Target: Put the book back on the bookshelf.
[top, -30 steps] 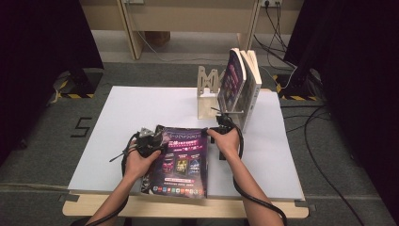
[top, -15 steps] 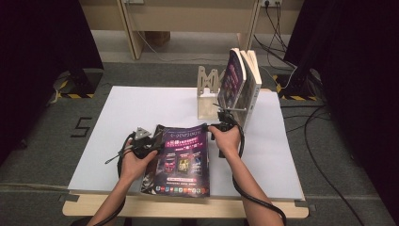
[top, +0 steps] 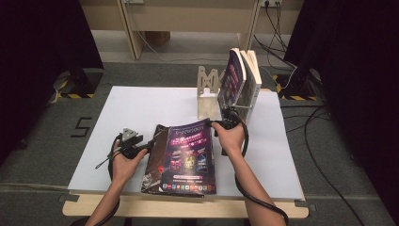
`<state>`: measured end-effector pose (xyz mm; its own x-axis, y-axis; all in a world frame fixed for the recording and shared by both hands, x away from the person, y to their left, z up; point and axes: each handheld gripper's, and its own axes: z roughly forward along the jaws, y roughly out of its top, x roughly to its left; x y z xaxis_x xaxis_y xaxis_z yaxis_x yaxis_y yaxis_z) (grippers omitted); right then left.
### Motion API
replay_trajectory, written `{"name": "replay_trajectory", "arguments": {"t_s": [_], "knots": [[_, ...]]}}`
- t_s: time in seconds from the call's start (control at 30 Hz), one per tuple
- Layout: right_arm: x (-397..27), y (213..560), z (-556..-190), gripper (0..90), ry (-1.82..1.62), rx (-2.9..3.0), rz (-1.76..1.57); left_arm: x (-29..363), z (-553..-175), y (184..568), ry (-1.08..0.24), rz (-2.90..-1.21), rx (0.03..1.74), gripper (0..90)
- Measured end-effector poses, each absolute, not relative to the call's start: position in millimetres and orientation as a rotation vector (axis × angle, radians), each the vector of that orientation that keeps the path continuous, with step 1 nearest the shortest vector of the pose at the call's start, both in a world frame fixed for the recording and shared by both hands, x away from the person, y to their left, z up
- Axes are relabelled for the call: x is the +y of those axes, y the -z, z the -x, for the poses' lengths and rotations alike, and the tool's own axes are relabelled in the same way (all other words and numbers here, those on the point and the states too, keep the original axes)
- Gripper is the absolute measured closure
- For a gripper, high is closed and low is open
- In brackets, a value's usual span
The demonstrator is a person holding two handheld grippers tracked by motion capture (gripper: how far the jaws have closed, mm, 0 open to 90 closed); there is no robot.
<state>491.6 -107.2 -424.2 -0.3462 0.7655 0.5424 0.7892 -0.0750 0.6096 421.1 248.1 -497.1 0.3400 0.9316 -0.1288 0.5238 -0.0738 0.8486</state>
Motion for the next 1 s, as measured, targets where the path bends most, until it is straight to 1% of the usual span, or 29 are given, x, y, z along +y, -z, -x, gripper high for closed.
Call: {"name": "replay_trajectory", "arguments": {"t_s": [0.17,0.3,0.67,1.0], "knots": [[-108,420,-490,84.8,1.445,-2.126,1.777,254,-421,498,-0.586,-1.682,1.322,40.8],[-109,417,-488,84.8,1.458,-2.140,1.777,254,-420,498,-0.585,-1.680,1.313,40.5],[-116,403,-482,84.9,1.537,-2.156,1.775,255,-419,499,-0.593,-1.655,1.315,45.0],[-122,395,-477,84.9,1.605,-2.141,1.784,254,-419,499,-0.603,-1.669,1.308,46.1]]}}
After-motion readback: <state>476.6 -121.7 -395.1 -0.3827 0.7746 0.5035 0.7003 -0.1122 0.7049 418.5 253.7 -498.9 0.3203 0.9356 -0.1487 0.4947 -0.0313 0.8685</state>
